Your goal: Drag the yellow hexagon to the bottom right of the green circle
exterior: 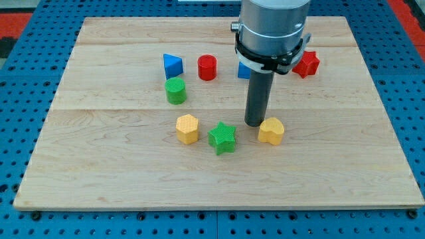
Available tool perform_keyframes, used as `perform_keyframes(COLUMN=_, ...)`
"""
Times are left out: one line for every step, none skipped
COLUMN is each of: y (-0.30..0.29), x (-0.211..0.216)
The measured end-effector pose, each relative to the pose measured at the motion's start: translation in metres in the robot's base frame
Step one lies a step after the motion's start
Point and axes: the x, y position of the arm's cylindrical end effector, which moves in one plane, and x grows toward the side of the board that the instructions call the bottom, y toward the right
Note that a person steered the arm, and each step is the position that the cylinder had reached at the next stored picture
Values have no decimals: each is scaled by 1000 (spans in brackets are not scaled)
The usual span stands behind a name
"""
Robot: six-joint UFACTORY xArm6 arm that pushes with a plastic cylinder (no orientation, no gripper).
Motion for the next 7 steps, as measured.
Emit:
perform_keyframes(y=-9, x=-34)
perform_keyframes(y=-35, x=-29)
perform_keyframes(y=-86, x=-24)
perform_keyframes(y=-131, x=8)
perform_keyframes(y=-176, x=34)
perform_keyframes(y=-175, x=90)
perform_keyframes(y=-132, x=86)
